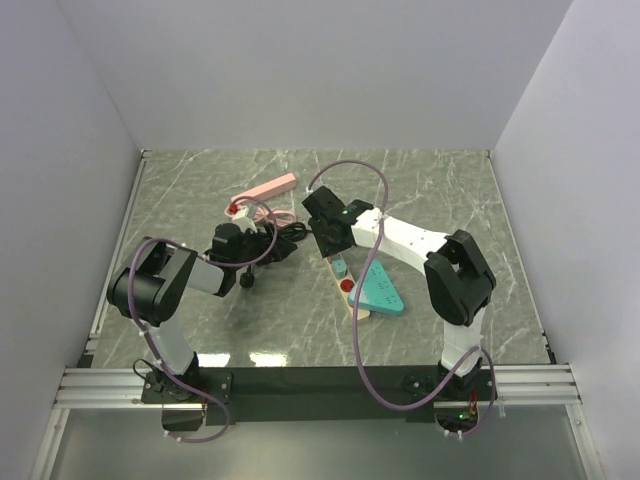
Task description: Insert the plug
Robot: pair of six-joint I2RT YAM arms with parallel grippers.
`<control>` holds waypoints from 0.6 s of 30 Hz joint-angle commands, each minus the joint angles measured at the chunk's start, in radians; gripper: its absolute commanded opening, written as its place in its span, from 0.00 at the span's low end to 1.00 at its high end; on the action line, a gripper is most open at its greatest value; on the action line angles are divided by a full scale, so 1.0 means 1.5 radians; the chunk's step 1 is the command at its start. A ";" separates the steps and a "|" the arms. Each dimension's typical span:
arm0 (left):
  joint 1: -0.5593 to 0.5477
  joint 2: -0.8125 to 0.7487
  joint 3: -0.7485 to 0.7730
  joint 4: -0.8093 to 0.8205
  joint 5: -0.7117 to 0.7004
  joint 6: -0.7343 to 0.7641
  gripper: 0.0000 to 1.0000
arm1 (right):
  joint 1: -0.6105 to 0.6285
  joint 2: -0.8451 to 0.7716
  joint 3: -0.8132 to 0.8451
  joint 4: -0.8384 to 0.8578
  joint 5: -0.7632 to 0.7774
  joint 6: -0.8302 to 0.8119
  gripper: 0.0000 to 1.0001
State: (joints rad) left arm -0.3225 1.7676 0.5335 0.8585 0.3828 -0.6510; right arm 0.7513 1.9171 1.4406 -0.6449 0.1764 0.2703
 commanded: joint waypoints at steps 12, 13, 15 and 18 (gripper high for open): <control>0.009 -0.001 -0.016 -0.013 0.014 -0.004 0.84 | -0.020 0.085 -0.107 -0.100 -0.013 0.003 0.00; 0.010 0.002 -0.015 -0.010 0.017 -0.006 0.84 | -0.021 0.082 -0.110 -0.098 -0.016 0.003 0.00; 0.010 0.007 -0.013 -0.009 0.020 -0.006 0.84 | -0.021 0.082 -0.115 -0.089 -0.025 0.004 0.00; 0.010 0.005 -0.014 -0.010 0.019 -0.006 0.84 | -0.019 0.091 -0.122 -0.084 -0.023 0.005 0.00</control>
State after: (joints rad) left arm -0.3126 1.7649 0.5262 0.8639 0.4000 -0.6518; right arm 0.7357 1.9179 1.3815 -0.5606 0.1627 0.2726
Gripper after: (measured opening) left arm 0.838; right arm 0.382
